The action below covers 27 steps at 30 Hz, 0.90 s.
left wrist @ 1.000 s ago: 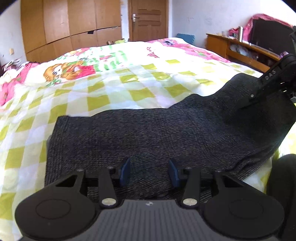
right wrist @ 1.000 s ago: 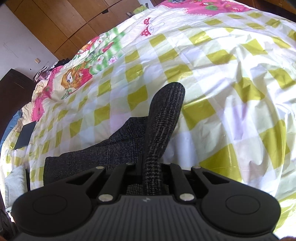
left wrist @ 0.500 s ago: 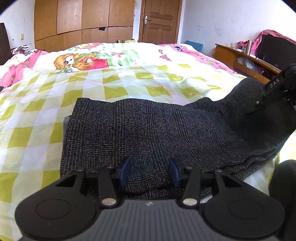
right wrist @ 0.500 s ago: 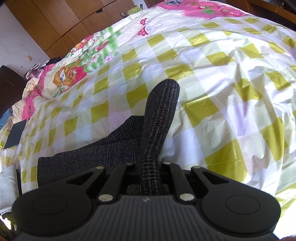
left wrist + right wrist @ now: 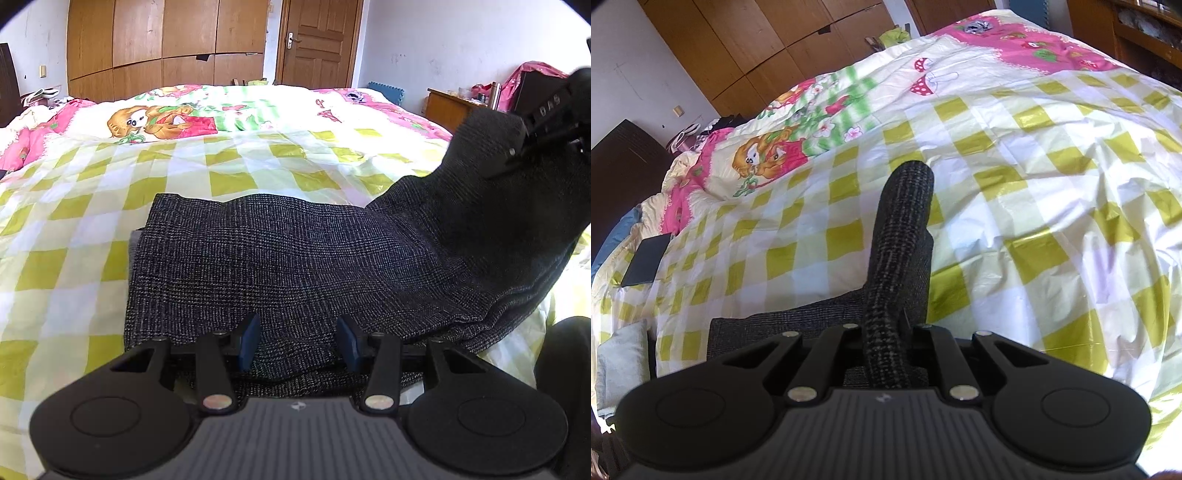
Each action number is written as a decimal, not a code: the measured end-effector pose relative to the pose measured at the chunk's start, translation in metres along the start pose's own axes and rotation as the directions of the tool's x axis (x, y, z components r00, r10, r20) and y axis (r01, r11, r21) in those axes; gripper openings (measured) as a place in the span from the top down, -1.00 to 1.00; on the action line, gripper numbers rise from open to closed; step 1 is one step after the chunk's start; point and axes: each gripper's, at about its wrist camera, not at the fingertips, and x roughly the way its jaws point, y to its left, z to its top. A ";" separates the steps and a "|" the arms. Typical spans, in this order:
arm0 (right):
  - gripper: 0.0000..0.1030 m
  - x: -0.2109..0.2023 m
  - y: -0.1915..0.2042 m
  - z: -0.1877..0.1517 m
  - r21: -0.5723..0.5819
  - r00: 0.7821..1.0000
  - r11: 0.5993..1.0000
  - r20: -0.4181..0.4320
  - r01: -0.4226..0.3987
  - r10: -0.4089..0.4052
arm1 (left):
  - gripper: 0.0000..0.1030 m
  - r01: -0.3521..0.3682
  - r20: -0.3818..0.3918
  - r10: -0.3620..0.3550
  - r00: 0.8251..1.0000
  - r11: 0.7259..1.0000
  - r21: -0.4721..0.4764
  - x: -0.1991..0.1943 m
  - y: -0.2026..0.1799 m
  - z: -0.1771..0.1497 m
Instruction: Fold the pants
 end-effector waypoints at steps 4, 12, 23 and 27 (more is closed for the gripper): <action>0.81 0.002 0.016 0.000 -0.019 1.000 1.000 -0.006 -0.017 0.017 | -0.14 0.000 0.000 0.000 1.000 1.000 -0.001 0.000 0.000 0.000; 0.81 0.002 0.036 0.004 -0.057 1.000 0.998 -0.012 -0.024 0.023 | -0.14 0.004 -0.003 -0.004 1.000 1.000 -0.002 0.001 0.002 -0.001; 0.81 0.009 0.072 0.001 -0.111 0.996 0.990 -0.039 -0.086 0.082 | -0.14 0.002 -0.009 -0.002 1.000 1.000 0.000 0.004 0.001 0.000; 0.81 0.019 0.089 -0.002 -0.129 0.992 0.984 -0.062 -0.119 0.112 | -0.14 0.004 -0.010 -0.004 1.000 1.000 -0.001 0.004 0.001 0.000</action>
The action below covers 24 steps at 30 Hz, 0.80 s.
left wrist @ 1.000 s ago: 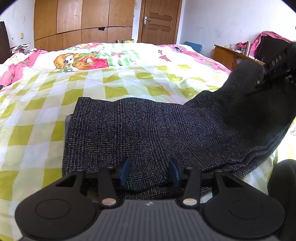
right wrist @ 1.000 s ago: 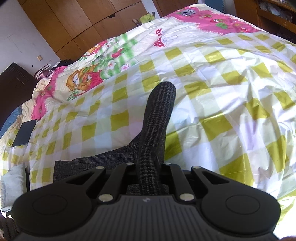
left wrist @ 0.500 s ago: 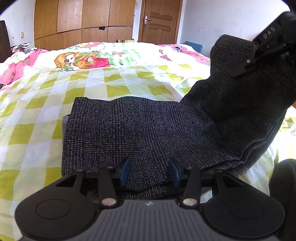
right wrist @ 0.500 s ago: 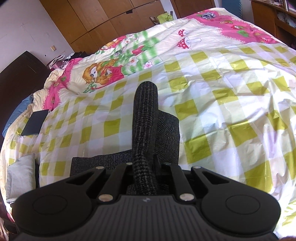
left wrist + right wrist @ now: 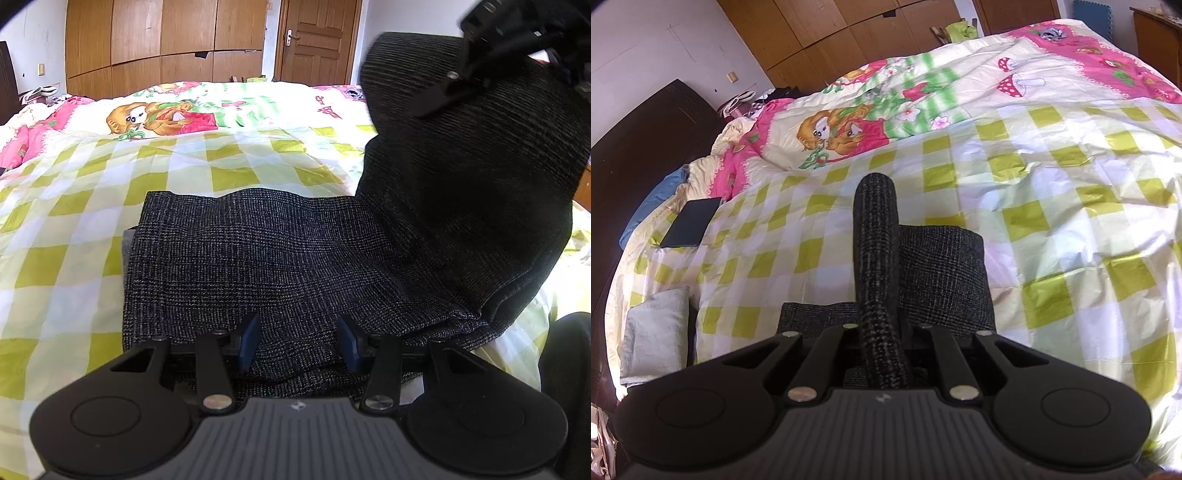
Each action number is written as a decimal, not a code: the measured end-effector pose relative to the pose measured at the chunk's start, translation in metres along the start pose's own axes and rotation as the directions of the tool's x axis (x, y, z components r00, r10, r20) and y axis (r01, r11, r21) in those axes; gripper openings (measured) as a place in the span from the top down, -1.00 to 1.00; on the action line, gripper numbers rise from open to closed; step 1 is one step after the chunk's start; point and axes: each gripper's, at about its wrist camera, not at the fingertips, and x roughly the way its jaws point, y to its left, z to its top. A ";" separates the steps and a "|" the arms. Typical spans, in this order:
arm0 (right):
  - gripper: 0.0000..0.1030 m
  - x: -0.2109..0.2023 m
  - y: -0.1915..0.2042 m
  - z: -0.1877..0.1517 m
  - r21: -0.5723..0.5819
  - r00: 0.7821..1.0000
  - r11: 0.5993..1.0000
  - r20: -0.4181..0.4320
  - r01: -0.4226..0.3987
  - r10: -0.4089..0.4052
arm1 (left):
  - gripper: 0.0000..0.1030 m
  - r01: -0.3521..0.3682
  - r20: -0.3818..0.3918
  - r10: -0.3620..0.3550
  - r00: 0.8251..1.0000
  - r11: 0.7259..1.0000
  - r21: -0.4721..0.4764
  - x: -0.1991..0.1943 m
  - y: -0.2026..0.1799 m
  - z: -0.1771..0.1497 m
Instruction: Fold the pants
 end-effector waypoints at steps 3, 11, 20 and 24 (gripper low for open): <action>0.82 0.012 0.012 0.000 -0.014 1.000 1.000 -0.020 -0.023 0.022 | -0.14 0.003 0.000 -0.003 1.000 1.000 -0.001 0.001 0.000 0.000; 0.82 0.044 0.033 -0.005 -0.024 0.994 0.998 -0.092 -0.053 0.051 | -0.14 0.018 0.000 -0.018 1.000 1.000 -0.004 0.000 0.005 0.000; 0.81 0.063 0.045 -0.006 -0.042 0.990 0.998 -0.135 -0.038 0.032 | -0.14 0.042 -0.001 -0.042 0.999 0.999 -0.017 0.001 0.010 0.001; 0.81 0.070 0.050 -0.006 -0.050 0.989 0.998 -0.148 -0.033 0.025 | -0.14 0.045 -0.002 -0.045 0.999 0.999 -0.018 0.002 0.009 0.001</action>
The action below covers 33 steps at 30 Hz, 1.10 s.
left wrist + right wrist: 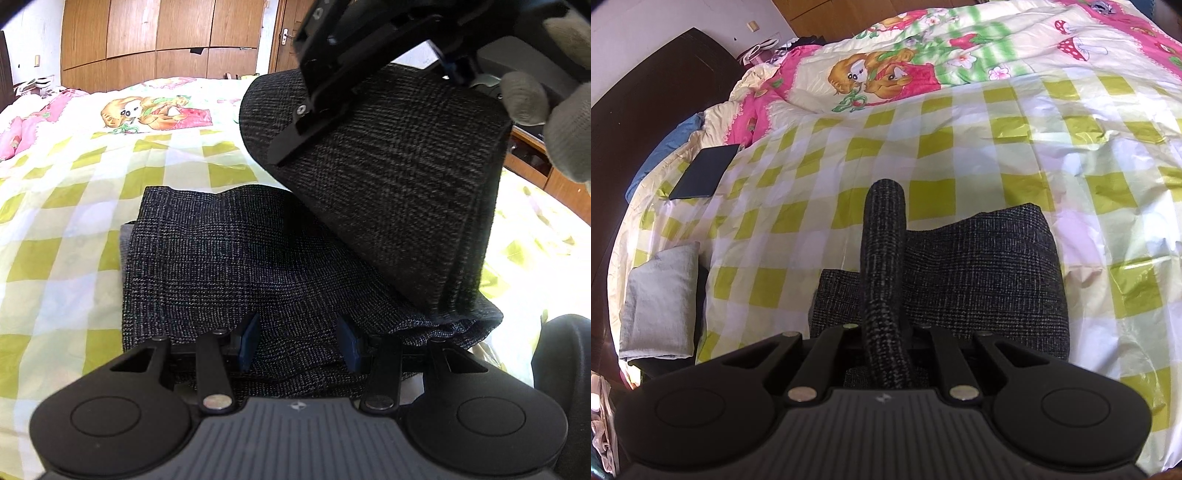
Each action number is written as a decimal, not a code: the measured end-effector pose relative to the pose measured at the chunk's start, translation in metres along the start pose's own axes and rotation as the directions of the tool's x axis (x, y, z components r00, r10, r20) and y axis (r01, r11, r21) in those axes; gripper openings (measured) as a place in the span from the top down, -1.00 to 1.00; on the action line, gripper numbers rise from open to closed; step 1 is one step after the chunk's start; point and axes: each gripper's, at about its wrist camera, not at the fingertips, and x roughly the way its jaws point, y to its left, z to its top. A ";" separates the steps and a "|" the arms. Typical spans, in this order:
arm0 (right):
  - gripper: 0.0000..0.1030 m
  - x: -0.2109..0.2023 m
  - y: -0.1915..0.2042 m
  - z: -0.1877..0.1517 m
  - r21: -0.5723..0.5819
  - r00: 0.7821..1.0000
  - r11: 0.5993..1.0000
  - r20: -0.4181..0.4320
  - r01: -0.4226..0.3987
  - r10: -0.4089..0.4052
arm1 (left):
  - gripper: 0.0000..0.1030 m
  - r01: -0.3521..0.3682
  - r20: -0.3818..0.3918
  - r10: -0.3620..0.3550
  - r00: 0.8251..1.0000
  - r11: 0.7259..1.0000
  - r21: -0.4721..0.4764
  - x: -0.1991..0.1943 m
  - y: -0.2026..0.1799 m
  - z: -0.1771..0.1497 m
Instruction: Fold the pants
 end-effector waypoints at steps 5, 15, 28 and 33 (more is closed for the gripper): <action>0.81 0.010 0.006 0.002 -0.012 1.000 1.000 -0.019 0.010 -0.010 | -0.15 0.009 0.000 -0.009 1.000 1.000 -0.004 0.000 0.003 -0.001; 0.81 0.020 0.015 0.007 -0.027 0.999 0.999 -0.032 0.028 -0.029 | -0.14 0.027 -0.001 -0.027 1.000 1.000 -0.013 -0.002 0.009 -0.002; 0.81 0.030 0.017 0.010 -0.034 0.997 0.999 -0.069 0.038 -0.040 | -0.15 0.029 -0.001 -0.029 1.000 1.000 -0.009 -0.002 0.010 -0.003; 0.81 0.035 0.021 0.012 -0.044 0.995 0.998 -0.082 0.046 -0.049 | -0.15 0.029 -0.002 -0.029 1.000 1.000 -0.006 -0.002 0.009 -0.002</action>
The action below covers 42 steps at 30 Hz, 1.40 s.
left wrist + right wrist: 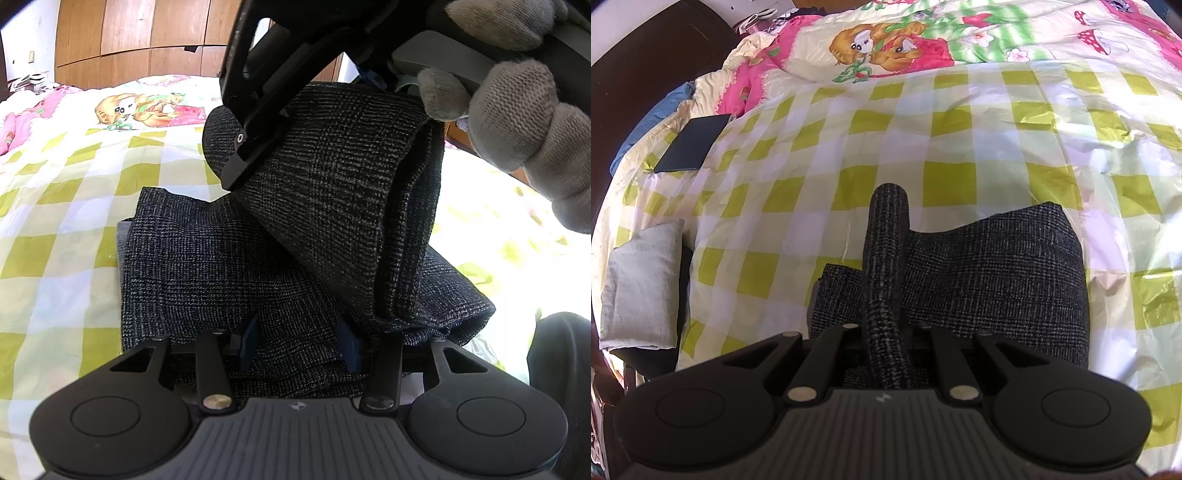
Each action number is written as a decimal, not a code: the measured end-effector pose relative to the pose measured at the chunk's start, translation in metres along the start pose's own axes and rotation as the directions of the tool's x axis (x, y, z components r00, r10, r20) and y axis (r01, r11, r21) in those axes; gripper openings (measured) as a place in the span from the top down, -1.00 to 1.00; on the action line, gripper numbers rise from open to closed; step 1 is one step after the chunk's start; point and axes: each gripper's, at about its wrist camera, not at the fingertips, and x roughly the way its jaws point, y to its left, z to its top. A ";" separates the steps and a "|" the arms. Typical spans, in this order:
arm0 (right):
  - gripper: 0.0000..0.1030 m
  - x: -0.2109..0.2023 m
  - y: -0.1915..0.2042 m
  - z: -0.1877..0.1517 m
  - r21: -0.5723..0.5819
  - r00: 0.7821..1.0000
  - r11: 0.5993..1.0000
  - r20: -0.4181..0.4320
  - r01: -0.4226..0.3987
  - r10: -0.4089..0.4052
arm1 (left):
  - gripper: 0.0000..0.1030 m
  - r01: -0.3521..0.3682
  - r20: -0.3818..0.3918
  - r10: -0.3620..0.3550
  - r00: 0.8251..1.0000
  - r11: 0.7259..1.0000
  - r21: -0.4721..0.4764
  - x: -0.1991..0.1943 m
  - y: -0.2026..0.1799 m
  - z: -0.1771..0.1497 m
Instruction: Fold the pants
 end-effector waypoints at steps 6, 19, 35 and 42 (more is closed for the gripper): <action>0.81 0.003 0.006 0.002 -0.011 1.000 1.000 -0.008 0.009 -0.009 | -0.15 -0.005 -0.002 0.005 1.000 1.000 0.008 0.000 0.000 0.000; 0.63 0.010 0.013 0.004 -0.080 0.997 0.997 -0.072 0.021 -0.027 | -0.15 -0.003 -0.002 0.003 1.000 0.999 0.046 -0.002 -0.008 -0.001; 0.24 -0.007 0.034 -0.013 -0.093 0.978 0.978 -0.114 -0.188 0.177 | -0.17 0.012 -0.007 -0.012 1.000 0.998 0.062 -0.025 -0.002 -0.017; 0.24 -0.029 0.004 -0.024 -0.123 0.992 0.984 -0.011 -0.130 0.130 | -0.17 -0.120 0.005 0.120 0.993 0.992 0.049 -0.054 -0.003 -0.025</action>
